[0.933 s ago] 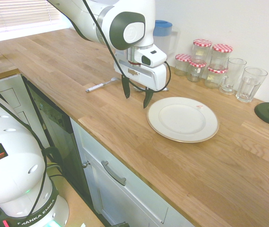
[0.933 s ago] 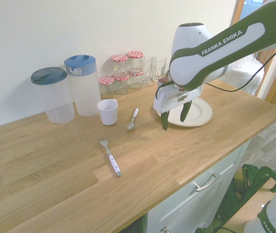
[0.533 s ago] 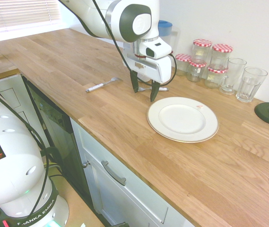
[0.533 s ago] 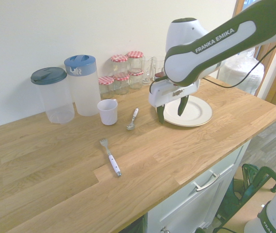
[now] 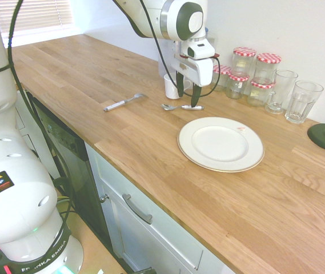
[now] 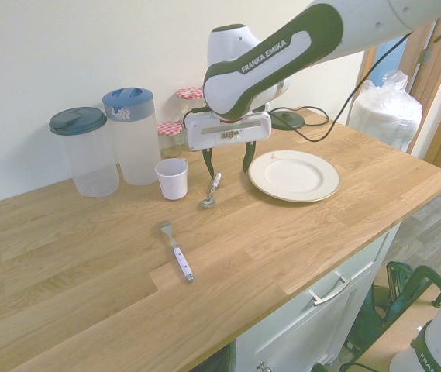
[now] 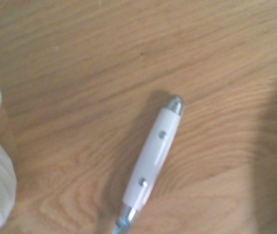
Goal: Put the spoon into the plate
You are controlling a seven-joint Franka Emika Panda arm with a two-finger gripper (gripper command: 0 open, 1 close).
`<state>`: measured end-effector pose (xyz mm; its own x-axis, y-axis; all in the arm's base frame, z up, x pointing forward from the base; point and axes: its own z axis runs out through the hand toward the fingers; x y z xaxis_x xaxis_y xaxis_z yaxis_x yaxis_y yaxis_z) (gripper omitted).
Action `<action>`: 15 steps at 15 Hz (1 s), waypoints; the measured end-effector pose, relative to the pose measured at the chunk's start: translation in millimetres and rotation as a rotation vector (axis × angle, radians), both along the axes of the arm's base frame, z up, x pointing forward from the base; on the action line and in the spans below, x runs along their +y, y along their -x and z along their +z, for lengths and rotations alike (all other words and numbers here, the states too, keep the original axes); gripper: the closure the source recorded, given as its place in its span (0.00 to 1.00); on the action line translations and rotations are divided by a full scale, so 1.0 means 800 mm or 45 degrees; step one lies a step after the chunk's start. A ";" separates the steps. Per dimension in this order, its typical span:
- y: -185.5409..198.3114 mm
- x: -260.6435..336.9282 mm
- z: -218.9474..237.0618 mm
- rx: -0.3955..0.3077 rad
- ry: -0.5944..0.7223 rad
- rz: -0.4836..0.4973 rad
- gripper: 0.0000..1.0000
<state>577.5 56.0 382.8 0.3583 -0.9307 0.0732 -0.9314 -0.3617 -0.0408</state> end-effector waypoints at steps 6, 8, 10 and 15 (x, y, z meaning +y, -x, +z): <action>-0.019 -0.003 -0.023 0.023 0.003 -0.124 0.00; -0.021 -0.001 -0.026 0.019 0.000 -0.136 0.00; -0.023 -0.005 -0.038 0.025 -0.004 -0.164 0.00; -0.031 -0.005 -0.054 0.019 -0.012 -0.194 0.00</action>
<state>602.7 51.8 339.9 0.2142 -0.9750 0.0599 -0.9759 -0.2161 -0.0289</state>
